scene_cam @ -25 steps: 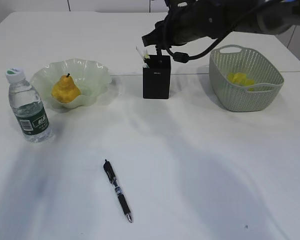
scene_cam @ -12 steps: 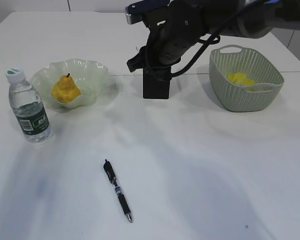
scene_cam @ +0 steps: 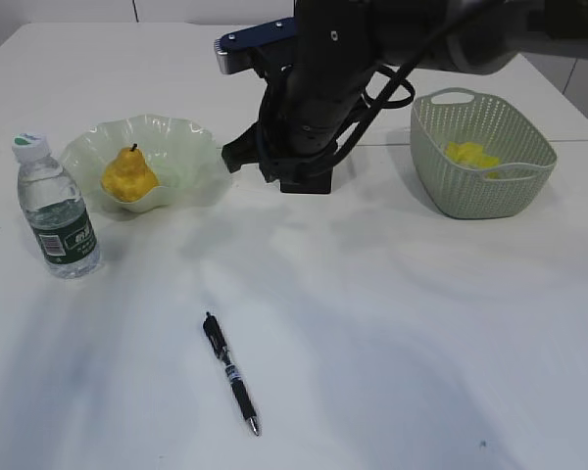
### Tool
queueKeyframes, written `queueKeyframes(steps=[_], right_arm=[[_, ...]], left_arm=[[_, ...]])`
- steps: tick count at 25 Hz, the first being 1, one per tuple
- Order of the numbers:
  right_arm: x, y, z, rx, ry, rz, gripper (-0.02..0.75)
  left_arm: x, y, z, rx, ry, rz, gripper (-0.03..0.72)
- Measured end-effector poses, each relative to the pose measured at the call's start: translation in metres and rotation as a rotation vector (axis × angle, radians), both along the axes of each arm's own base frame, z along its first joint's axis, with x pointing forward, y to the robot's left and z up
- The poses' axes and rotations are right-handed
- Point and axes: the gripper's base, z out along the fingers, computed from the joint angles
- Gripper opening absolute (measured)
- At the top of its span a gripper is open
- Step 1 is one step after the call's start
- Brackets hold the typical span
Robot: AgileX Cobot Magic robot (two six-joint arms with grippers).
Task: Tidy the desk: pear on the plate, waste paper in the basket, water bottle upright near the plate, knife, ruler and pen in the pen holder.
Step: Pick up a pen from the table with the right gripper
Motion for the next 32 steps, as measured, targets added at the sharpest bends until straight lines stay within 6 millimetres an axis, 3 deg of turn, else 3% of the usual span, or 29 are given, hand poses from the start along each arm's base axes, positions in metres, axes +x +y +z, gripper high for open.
queueKeyframes(steps=[8,21,26,32], right_arm=[[-0.023,0.020,-0.005,0.011,0.123,0.026,0.255],[-0.046,0.024,-0.012,0.036,0.389,0.001,0.255],[-0.057,0.034,-0.012,0.039,0.430,0.022,0.255],[-0.062,0.046,-0.028,0.037,0.476,0.022,0.255]], left_arm=[[-0.001,0.000,-0.003,0.000,0.029,0.003,0.341],[-0.003,0.001,-0.003,-0.032,0.057,0.018,0.341],[-0.004,0.001,-0.005,-0.038,0.072,0.021,0.341],[-0.005,0.001,-0.006,-0.039,0.084,0.022,0.341]])
